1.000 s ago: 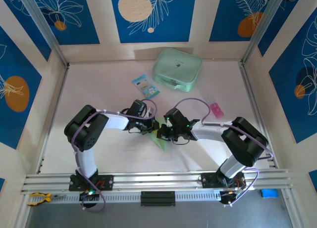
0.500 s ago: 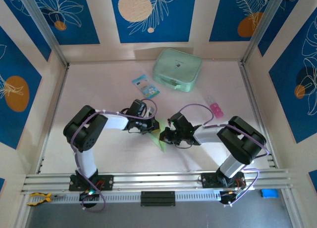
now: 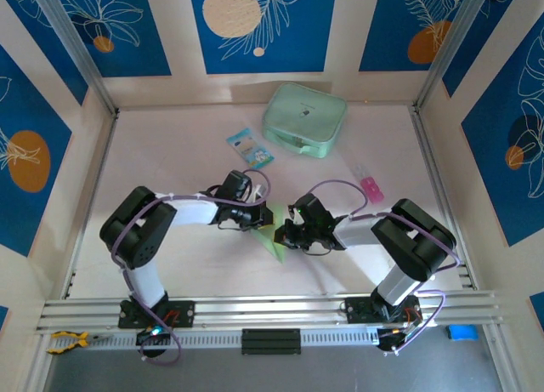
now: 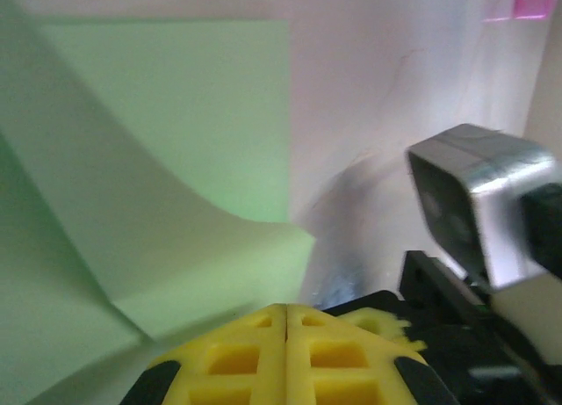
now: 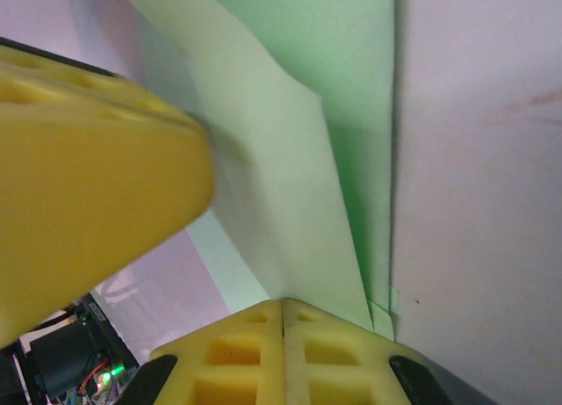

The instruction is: Fold a paper plane with a square sheet of paper (pick it up from the middle)

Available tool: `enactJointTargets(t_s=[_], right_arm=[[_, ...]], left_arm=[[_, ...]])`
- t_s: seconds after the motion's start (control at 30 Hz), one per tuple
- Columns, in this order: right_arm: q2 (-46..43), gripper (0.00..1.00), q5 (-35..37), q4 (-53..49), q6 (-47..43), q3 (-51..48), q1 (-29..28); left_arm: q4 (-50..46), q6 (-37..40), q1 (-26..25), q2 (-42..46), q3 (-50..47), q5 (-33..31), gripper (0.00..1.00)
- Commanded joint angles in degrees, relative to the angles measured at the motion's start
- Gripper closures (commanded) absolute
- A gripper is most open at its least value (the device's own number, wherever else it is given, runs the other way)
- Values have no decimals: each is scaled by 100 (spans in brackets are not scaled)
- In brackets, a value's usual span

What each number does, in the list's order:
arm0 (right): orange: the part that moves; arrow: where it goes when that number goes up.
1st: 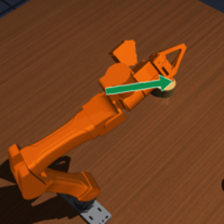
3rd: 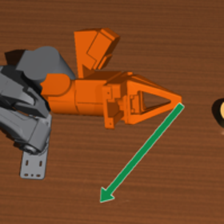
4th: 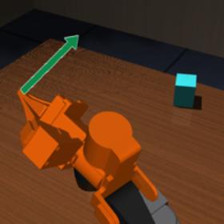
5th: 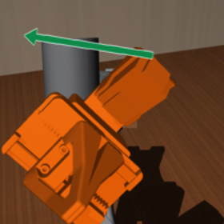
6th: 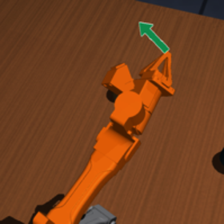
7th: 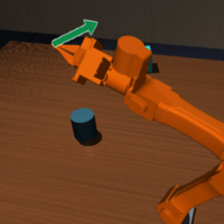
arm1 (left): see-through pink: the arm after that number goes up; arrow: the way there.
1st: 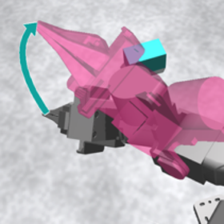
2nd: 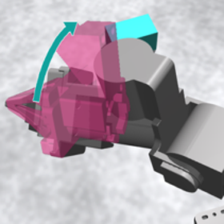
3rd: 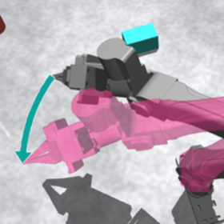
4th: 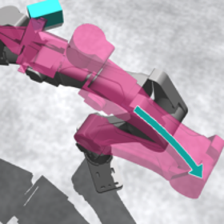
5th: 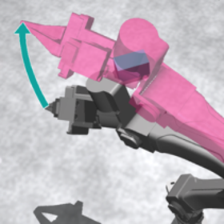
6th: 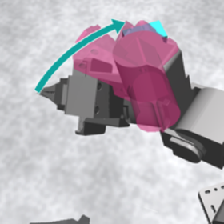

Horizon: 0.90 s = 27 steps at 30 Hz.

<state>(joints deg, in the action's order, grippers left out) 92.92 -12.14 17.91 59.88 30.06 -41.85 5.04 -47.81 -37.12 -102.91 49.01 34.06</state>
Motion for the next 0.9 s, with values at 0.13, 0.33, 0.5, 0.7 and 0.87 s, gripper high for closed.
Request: enactJointTargets(t_s=[0.13, 0.33, 0.5, 0.7, 0.87], right_arm=[[213, 97, 94, -1038, -218, -274, 20], [235, 98, 135, -1368, -399, -231, 14], [217, 99, 107, -1445, -474, -216, 10], [208, 99, 75, -1510, -522, -220, 11], [208, 99, 45, -1531, -570, -213, 9]], left_arm=[[-328, 217, 42, -496, 124, -443, 100], [-371, 263, 262, -566, 254, -549, 100], [-480, 318, 427, -642, 486, -615, 100], [-529, 368, 687, -783, 709, -603, 100], [-539, 461, 955, -860, 757, -618, 100]])
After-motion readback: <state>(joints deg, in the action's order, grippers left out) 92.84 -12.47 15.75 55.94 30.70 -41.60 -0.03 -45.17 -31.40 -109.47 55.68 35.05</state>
